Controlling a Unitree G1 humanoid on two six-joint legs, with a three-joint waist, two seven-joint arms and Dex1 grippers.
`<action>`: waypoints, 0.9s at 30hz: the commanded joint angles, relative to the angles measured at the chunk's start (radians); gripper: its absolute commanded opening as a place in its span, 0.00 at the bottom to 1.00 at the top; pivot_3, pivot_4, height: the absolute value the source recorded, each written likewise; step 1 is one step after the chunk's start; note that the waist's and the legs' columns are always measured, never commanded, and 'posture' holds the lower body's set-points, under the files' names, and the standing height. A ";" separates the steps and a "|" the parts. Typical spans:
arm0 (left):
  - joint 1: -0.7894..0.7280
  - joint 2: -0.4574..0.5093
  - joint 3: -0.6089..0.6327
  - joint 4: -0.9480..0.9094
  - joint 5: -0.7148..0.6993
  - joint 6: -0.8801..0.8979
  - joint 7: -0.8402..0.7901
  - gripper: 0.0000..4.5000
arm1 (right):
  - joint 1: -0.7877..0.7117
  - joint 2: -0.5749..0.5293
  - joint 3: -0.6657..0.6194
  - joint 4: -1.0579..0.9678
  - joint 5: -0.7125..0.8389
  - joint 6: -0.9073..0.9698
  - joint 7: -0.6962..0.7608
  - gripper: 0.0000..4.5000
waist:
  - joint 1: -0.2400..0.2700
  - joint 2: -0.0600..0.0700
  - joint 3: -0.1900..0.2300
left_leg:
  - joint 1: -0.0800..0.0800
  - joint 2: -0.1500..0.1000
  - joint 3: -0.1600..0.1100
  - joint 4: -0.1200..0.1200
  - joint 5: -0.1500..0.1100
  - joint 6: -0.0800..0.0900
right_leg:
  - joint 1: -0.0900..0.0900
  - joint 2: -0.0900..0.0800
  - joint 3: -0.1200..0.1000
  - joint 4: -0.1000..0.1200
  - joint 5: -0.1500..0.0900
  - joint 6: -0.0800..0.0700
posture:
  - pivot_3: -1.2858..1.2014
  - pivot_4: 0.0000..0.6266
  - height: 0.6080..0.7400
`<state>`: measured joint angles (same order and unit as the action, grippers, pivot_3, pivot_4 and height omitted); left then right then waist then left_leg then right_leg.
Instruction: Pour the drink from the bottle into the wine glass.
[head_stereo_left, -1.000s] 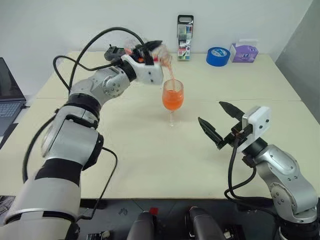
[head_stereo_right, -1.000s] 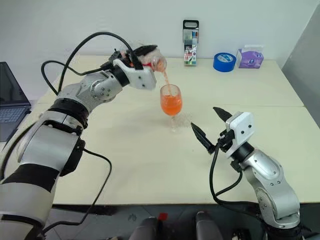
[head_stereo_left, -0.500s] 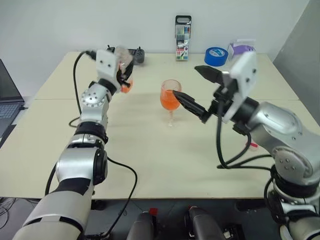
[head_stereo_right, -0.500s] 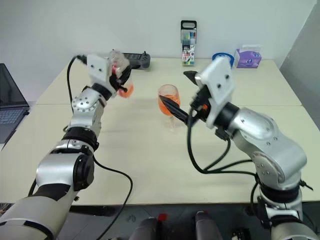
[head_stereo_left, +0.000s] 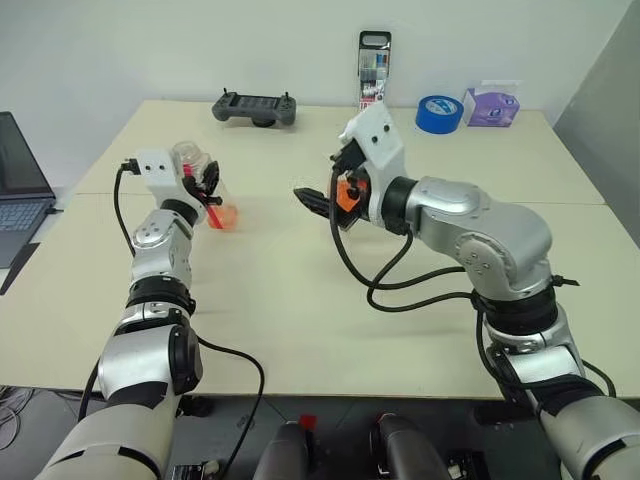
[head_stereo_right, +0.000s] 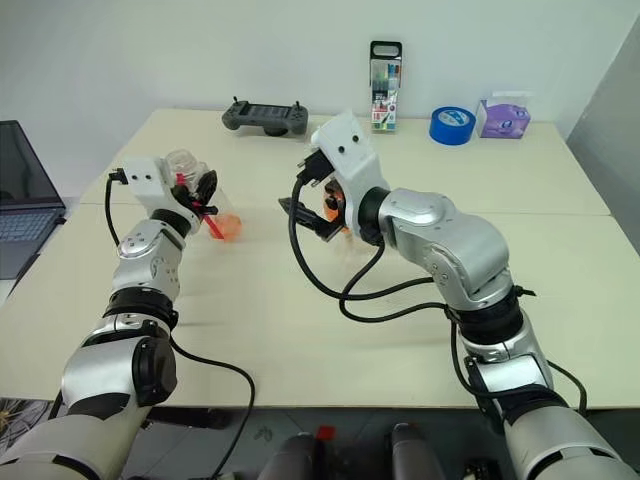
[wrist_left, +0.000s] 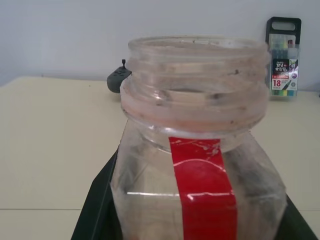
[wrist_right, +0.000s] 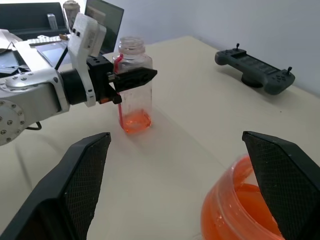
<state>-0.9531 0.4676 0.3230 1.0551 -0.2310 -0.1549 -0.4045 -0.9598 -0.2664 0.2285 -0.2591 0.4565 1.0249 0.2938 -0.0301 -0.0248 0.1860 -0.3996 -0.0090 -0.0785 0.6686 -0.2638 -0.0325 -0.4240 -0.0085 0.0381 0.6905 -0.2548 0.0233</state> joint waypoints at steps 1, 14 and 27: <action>-0.009 0.005 0.006 -0.027 -0.015 -0.001 -0.023 0.37 | -0.030 0.011 -0.006 -0.015 -0.023 -0.026 0.019 1.00 | -0.001 0.000 0.000 | 0.000 0.000 0.000 0.000 0.000 0.000 | 0.000 0.000 0.000 0.000 0.000 0.000 | 0.52 0.24 1.00; 0.037 -0.009 -0.008 -0.043 0.008 -0.026 0.027 0.99 | -0.031 0.025 -0.032 -0.021 -0.069 -0.054 0.044 1.00 | -0.003 0.000 0.000 | 0.000 0.001 -0.001 -0.001 0.000 0.000 | -0.001 -0.001 0.000 0.000 0.000 0.000 | 0.52 0.24 1.00; 0.104 -0.022 -0.035 -0.173 0.011 0.023 0.043 0.99 | -0.043 0.007 -0.058 -0.005 -0.094 -0.092 0.085 1.00 | -0.003 0.000 0.000 | 0.000 0.001 -0.001 -0.001 0.000 0.000 | -0.001 -0.002 0.000 0.000 0.000 0.000 | 0.52 0.24 1.00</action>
<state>-0.8510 0.4351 0.2882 0.9322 -0.2196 -0.1332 -0.3630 -0.9650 -0.2575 0.2058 -0.2464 0.3728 0.9652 0.3721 -0.0328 -0.0249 0.1859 -0.3991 -0.0079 -0.0796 0.6671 -0.2638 -0.0325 -0.4247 -0.0105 0.0386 0.6905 -0.2548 0.0232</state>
